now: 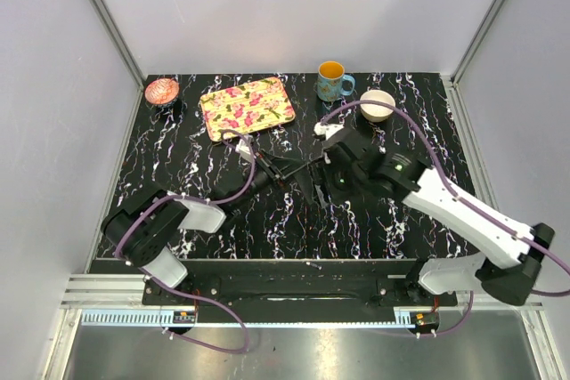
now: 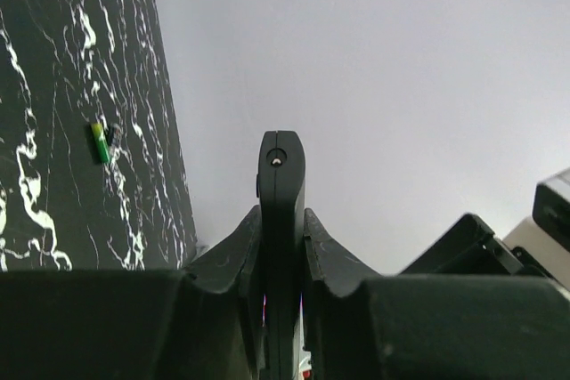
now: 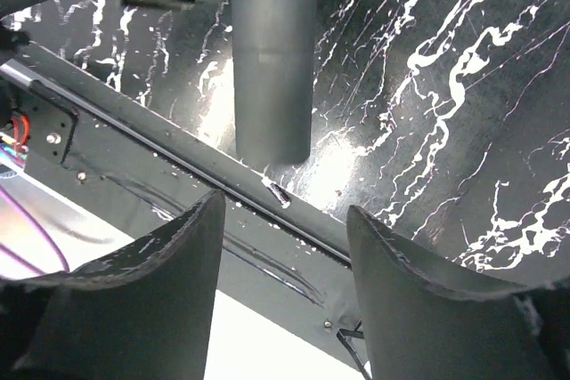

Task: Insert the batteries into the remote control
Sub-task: Load the battery cover into the remote control, then place the remote control at the center of the board.

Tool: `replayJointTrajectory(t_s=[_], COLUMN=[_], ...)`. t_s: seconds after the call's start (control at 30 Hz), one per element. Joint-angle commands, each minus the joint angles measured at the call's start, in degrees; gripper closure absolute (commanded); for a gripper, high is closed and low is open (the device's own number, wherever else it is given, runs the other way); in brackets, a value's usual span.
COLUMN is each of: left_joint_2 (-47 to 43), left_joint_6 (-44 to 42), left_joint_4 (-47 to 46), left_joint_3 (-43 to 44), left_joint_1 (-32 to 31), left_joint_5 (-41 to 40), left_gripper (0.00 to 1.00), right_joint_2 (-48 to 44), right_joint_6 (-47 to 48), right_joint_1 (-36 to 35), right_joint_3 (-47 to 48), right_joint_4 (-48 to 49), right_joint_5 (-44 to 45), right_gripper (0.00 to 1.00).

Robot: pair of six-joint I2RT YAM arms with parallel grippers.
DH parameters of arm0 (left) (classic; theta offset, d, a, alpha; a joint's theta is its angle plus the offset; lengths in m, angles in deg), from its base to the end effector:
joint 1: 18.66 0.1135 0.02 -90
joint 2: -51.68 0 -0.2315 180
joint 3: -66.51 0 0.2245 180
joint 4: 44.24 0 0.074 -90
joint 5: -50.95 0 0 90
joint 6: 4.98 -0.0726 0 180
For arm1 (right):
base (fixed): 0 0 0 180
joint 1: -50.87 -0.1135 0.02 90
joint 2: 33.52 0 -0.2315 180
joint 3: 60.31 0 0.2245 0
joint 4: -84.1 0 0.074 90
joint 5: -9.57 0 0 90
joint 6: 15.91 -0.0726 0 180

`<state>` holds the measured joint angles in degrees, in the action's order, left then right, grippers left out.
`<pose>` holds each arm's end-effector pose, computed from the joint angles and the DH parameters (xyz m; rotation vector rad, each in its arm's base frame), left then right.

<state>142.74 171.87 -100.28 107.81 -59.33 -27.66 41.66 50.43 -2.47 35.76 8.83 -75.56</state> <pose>0.2285 -0.2153 0.1895 -0.5190 1.7257 -1.8719 0.1576 0.2015 0.2984 -0.6245 2.4941 0.4286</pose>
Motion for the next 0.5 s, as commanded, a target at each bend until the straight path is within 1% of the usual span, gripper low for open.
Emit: replayJointTrajectory(t_s=[0.0, 0.07, 0.1, 0.13, 0.17, 0.2, 0.23, 0.27, 0.3, 0.33, 0.37, 0.4, 0.43, 0.47], left_joint_2=[-2.9, -4.0, -4.9, -7.5, -9.2, -11.1, -14.3, -15.3, -15.6, -15.3, -14.8, -14.1, -13.1, -12.9], left_joint_6=[-1.0, -2.1, -4.3, -6.1, -8.8, -16.7, -22.1, -27.3, -35.4, -37.7, -39.1, -40.9, -41.3, -41.7], left_joint_4=[-12.9, -10.7, -4.4, 1.3, 8.7, 29.4, 41.2, 51.9, 70.9, 78.4, 83.7, 92.2, 95.4, 98.0], left_joint_3=[3.3, 4.5, 5.2, 6.1, 9.3, 11.9, 14.9, 22.3, 26.2, 29.3, 33.7, 35.4, 36.8, 38.3], left_joint_1=[2.5, 3.7, 4.4, 5.6, 6.0, 6.4, 6.0, 5.3, 4.3, 2.5, 2.3, 2.3, 2.3, 2.3], left_joint_5=[2.7, 3.9, 4.7, 5.6, 7.1, 6.8, 4.9, -2.1, -6.8, -11.3, -18.1, -20.6, -23.1, -27.6], left_gripper=[1.00, 1.00, 1.00, 1.00, 1.00, 1.00, 1.00, 1.00, 1.00, 1.00, 1.00, 1.00, 1.00, 1.00], right_joint_2=[-6.5, -9.7, -11.0, -13.9, -15.4, -16.9, -19.3, -20.0, -20.3, -20.5, -20.4, -20.3, -20.2, -20.2], right_joint_6=[-1.4, -1.1, -1.3, -2.7, -3.8, -5.0, -6.6, -7.2, -7.7, -9.3, -9.9, -10.3, -10.3, -10.1], right_joint_1=[0.5, 0.5, 0.4, 0.5, 0.4, 0.5, 0.5, 0.4, 0.4, 0.4, 0.5, 0.4, 0.4, 0.5], right_joint_3=[1.4, 0.5, -0.6, -4.2, -6.5, -9.0, -13.7, -15.8, -17.5, -19.6, -20.4, -20.9, -21.7, -21.9], right_joint_4=[0.0, 0.6, 2.0, 3.0, 4.5, 7.7, 9.6, 11.1, 13.4, 14.1, 14.5, 15.6, 16.2, 16.6], right_joint_5=[-2.0, -0.1, 4.9, 8.3, 11.7, 16.7, 18.3, 19.3, 20.6, 21.5, 22.0, 22.7, 22.8, 22.8], right_gripper=[0.33, 0.32, 0.31, 0.31, 0.30, 0.30, 0.30, 0.30, 0.30, 0.29, 0.30, 0.29, 0.30, 0.30])
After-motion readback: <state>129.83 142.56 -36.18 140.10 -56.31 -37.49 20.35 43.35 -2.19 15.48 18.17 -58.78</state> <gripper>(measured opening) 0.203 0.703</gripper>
